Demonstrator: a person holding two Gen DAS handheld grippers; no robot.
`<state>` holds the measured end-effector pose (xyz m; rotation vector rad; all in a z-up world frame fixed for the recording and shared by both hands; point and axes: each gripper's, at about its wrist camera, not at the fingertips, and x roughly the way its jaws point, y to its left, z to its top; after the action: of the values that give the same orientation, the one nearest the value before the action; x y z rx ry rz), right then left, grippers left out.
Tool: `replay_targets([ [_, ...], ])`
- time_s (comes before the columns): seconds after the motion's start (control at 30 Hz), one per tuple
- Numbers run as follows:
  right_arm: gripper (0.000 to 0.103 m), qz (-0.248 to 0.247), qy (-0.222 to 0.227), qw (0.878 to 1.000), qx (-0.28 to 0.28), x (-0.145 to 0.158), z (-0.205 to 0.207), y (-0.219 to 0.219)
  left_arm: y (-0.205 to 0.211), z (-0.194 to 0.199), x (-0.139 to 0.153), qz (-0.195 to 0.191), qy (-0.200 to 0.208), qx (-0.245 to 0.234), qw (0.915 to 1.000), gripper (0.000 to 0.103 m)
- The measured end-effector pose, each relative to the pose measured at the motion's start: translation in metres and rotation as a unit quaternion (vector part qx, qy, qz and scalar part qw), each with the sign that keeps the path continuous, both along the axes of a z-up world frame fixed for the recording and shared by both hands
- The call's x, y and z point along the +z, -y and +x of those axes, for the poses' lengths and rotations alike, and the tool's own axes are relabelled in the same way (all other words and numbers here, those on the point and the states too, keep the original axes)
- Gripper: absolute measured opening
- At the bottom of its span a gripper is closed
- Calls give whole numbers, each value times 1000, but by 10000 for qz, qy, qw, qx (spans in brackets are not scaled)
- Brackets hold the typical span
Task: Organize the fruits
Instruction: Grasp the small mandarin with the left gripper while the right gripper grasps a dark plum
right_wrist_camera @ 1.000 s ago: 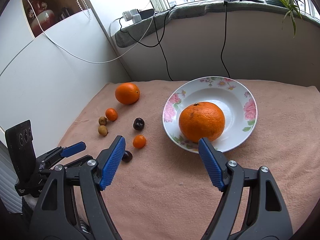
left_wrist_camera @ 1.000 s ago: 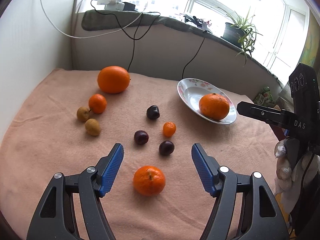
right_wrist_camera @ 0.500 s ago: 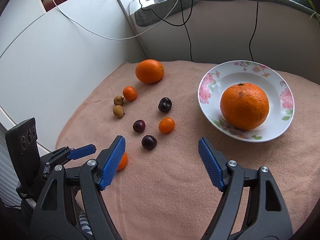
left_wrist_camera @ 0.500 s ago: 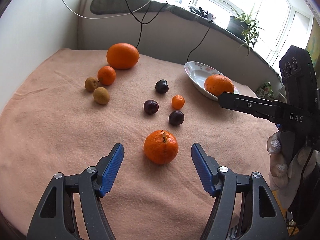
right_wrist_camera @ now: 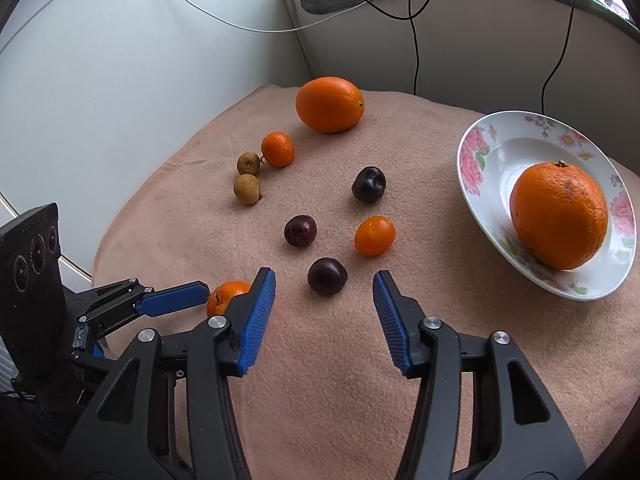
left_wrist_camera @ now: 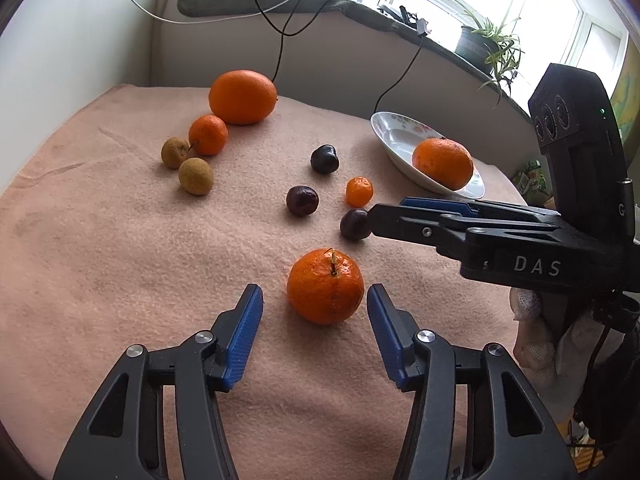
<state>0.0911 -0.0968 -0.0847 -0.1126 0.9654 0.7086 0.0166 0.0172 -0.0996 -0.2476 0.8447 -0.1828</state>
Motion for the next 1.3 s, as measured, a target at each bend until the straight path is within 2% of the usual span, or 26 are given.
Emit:
replay_targets([
  [0.13, 43, -216, 55, 9997, 92, -5, 3, -11, 3, 3, -2, 68, -6, -26, 10000, 51],
  [0.4, 39, -462, 72, 9988, 131, -15, 7, -21, 7, 8, -4, 77, -3, -108, 9999, 50],
  [0.47, 32, -474, 43, 9988, 137, -16, 8, -21, 7, 8, -5, 76, -7, -128, 9999, 50],
  [0.5, 31, -478, 35, 9987, 141, -17, 9, -22, 7, 8, -5, 85, -13, -136, 9999, 50],
  [0.67, 30, -529, 17, 9985, 158, -20, 10, -25, 8, 13, -6, 94, -49, -127, 9999, 41],
  [0.77, 27, -517, 21, 9985, 175, -19, 10, -25, 8, 14, -7, 90, -39, -129, 9999, 41],
  [1.3, 26, -226, 64, 9997, -52, -4, 13, -5, 2, 16, -1, -159, -20, -121, 9998, 40],
])
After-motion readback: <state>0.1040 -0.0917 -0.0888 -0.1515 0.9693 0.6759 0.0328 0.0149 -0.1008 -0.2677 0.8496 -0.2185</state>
